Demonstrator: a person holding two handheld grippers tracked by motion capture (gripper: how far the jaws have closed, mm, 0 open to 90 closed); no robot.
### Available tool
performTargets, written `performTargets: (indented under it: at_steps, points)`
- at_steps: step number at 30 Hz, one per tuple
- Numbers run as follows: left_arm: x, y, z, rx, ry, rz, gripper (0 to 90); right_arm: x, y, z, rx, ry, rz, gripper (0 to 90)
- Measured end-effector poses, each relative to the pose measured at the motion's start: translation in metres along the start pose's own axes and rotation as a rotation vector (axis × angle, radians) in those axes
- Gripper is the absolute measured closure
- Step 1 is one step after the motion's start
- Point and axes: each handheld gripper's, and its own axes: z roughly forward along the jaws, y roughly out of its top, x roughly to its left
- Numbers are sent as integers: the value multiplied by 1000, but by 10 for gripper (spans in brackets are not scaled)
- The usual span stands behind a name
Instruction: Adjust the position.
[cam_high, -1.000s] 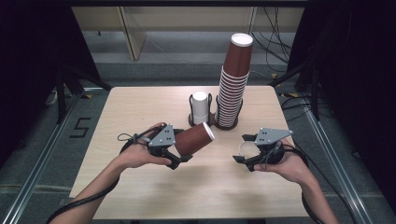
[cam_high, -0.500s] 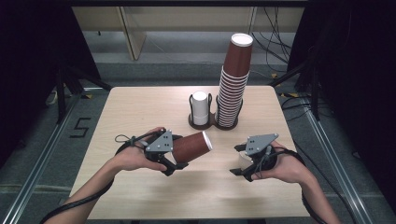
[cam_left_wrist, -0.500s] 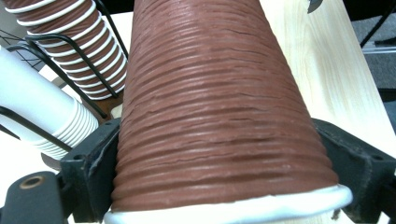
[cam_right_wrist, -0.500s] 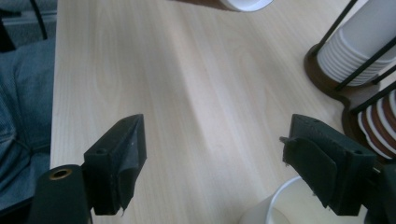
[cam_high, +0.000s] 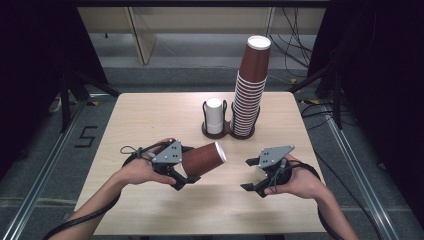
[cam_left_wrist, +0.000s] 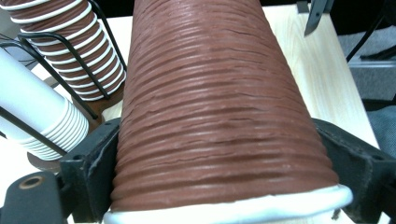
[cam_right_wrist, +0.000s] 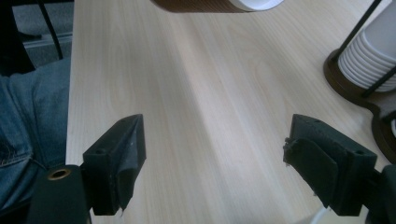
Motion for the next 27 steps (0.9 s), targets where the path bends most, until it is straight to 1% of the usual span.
performTargets:
  at_steps: [1,2,5,7,8,9,11,13,14,15,16,17,18,19,21,22,23,24,25,26,27]
  points:
    - [-1,-1,-1,-9,-2,-6,111,1,0,2,-8,1,-3,209]
    - [-1,-2,-1,-13,-2,-3,111,2,0,4,-15,0,-11,213]
    - [-3,-4,-4,-11,-4,3,111,6,1,11,-16,11,-30,220]
    - [-5,-5,-5,-1,-7,16,111,9,1,15,-1,20,-38,221]
    - [-7,-6,-6,0,-9,12,111,10,1,17,4,24,-47,222]
    - [-8,-7,-6,5,-12,17,111,11,1,19,6,28,-54,222]
    - [-10,-8,-7,17,-16,24,111,12,1,21,16,34,-54,222]
    - [-12,-10,-7,38,-26,39,111,12,1,23,25,40,-56,222]
    - [-12,-10,-7,52,-25,52,111,14,1,25,40,48,-59,222]
    - [-13,-10,-8,65,-34,60,111,14,1,25,40,48,-59,222]
    - [-14,-11,-7,62,-33,60,111,13,1,26,43,47,-70,222]
    - [-15,-11,-8,71,-38,64,111,14,1,26,47,49,-66,223]
    - [-15,-10,-8,82,-45,75,111,14,1,26,50,41,-77,223]
    - [-16,-10,-8,93,-49,81,111,14,1,27,57,50,-70,223]
    - [-17,-9,-7,114,-60,95,111,14,1,27,63,46,-75,223]
    - [-17,-9,-7,133,-63,106,111,15,0,28,69,39,-73,223]
    - [-18,-9,-6,134,-63,105,111,15,0,29,74,44,-73,222]
    - [-18,-8,-6,155,-67,117,111,15,0,29,80,42,-74,222]
    - [-19,-8,-5,161,-72,124,112,16,-1,30,87,48,-72,222]
    - [-19,-7,-4,169,-77,130,111,18,-1,30,101,50,-38,222]
    - [-18,-6,-4,182,-82,139,112,17,-1,31,97,53,-49,222]
